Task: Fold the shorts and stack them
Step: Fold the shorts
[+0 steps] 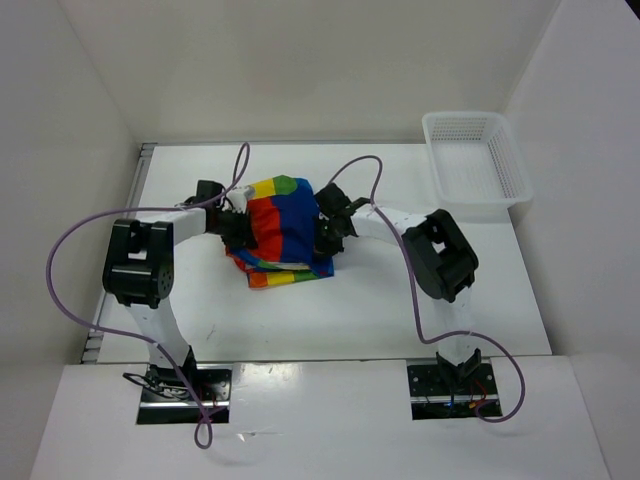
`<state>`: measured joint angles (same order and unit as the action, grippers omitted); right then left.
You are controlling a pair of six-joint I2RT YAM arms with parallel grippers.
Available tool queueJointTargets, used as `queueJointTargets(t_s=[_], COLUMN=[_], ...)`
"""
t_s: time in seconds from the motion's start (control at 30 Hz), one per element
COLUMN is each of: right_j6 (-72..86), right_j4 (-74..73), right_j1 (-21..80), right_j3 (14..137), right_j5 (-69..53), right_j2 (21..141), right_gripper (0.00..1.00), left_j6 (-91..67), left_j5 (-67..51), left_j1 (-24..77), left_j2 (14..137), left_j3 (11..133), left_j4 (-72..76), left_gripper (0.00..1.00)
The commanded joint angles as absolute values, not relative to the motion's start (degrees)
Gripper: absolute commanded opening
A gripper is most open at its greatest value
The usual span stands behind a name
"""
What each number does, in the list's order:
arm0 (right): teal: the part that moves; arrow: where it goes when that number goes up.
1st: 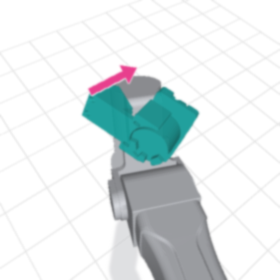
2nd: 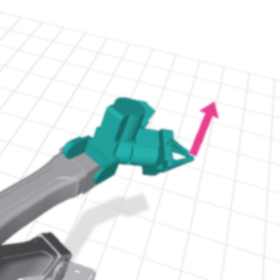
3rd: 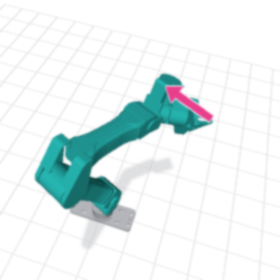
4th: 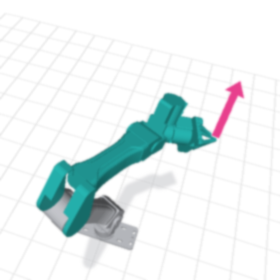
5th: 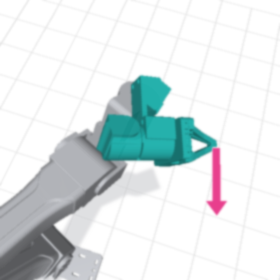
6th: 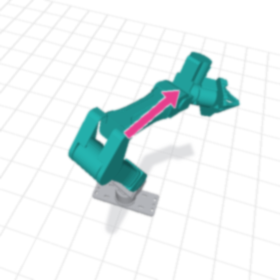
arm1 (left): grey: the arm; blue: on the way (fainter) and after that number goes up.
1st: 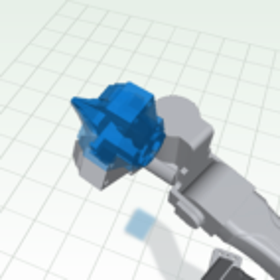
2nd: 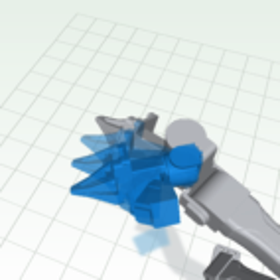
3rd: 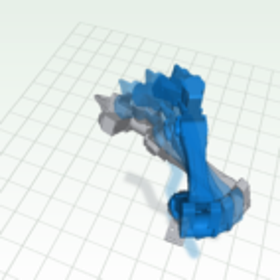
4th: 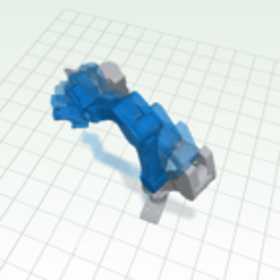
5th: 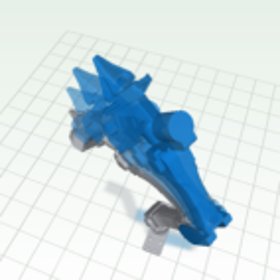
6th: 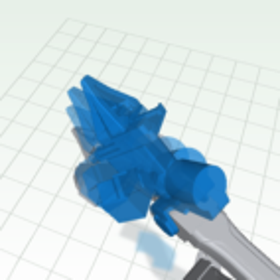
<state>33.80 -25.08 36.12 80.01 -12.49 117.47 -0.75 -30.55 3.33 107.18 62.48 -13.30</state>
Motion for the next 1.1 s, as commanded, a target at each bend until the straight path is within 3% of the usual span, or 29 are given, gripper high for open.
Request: queueJointTargets(t_s=[0.0, 0.23, 0.67, 0.87, 1.07], right_j6=[32.0, 30.3, 32.3, 34.2, 34.2], right_j4=[-27.5, -31.7, -35.5, -38.1, -38.8], right_j1=[36.4, 34.0, 29.3, 29.3, 28.7], right_j3=[83.3, 97.4, 127.8, 133.8, 134.3], right_j5=[-8.0, -6.3, -9.3, -5.1, -4.0], right_j2=[113.6, 112.7, 139.5, 146.6, 143.8], right_gripper=[0.00, 0.00, 0.00, 0.00, 0.00], left_j6=[0.0, 0.0, 0.0, 0.0, 0.0], left_j5=[-31.2, -36.5, -31.7, -29.1, -29.1], left_j1=[2.5, 1.9, 1.9, 1.9, 1.9], left_j2=[106.8, 102.0, 116.1, 119.4, 120.9], left_j3=[64.5, 75.6, 84.6, 87.3, 87.9], left_j4=[-16.0, -20.9, -14.3, -13.3, -13.8], left_gripper=[0.12, 0.13, 0.13, 0.13, 0.13])
